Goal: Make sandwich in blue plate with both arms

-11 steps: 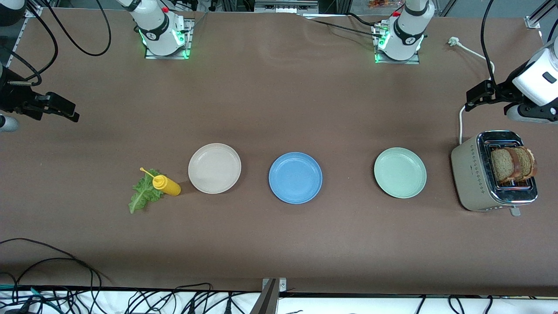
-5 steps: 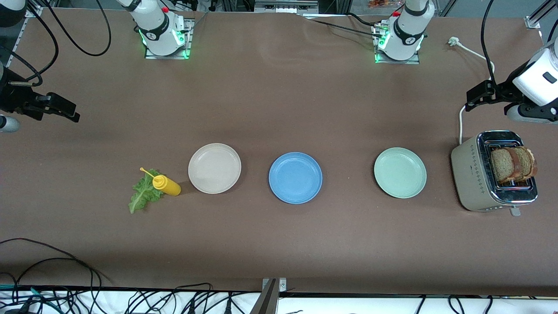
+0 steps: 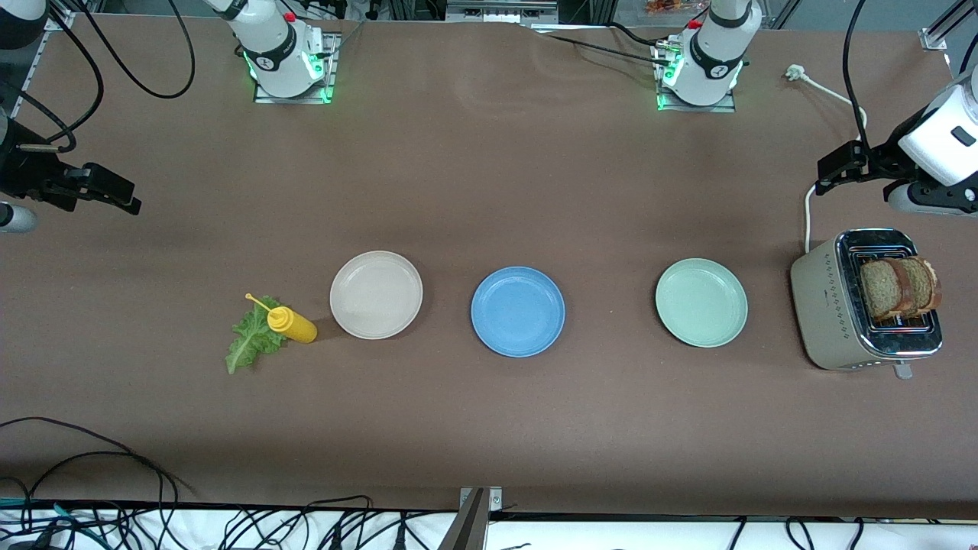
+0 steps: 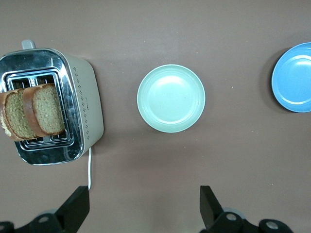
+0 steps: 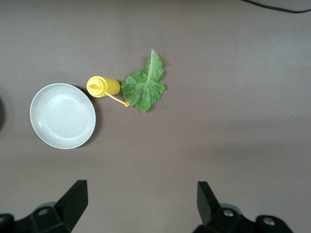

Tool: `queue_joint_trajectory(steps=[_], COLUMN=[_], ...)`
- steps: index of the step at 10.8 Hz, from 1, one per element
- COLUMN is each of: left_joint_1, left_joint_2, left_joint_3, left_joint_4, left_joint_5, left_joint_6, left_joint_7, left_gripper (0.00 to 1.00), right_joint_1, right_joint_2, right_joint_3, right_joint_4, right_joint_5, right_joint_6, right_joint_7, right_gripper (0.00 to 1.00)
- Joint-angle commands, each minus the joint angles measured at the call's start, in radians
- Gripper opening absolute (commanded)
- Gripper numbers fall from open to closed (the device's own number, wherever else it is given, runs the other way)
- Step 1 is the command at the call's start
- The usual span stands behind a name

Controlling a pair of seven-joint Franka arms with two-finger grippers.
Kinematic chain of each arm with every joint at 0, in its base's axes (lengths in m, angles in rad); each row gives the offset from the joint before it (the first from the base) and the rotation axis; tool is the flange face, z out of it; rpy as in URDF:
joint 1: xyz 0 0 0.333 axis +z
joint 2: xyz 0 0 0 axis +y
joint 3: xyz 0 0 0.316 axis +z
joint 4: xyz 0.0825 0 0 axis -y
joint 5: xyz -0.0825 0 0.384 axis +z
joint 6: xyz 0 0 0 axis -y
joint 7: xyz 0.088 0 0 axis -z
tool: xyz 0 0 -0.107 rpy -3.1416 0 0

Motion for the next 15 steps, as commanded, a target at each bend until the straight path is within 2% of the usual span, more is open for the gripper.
queue_joint_trajectory(steps=[1,9,15], left_joint_1=[0.011,0.082,0.184], left_joint_2=[0.011,0.052,0.204], left_joint_3=[-0.004,-0.003,-0.001], left_joint_4=[0.026,0.03,0.125], left_joint_5=[-0.023,-0.02,-0.02], left_joint_6=[-0.008,-0.002,0.016], left_joint_7=[0.023,0.029,0.049], left_gripper=[1.0,1.0,1.0], right_joint_1=[-0.002,0.017,0.021], right_joint_2=[-0.007,-0.006,-0.006], right_joint_3=[0.007,0.007,0.007], right_joint_4=[-0.009,-0.012,-0.01], right_joint_5=[0.0,-0.015,-0.015], right_joint_6=[-0.001,0.002,0.007], right_joint_7=[0.001,0.01,0.01], right_gripper=[1.0,1.0,1.0])
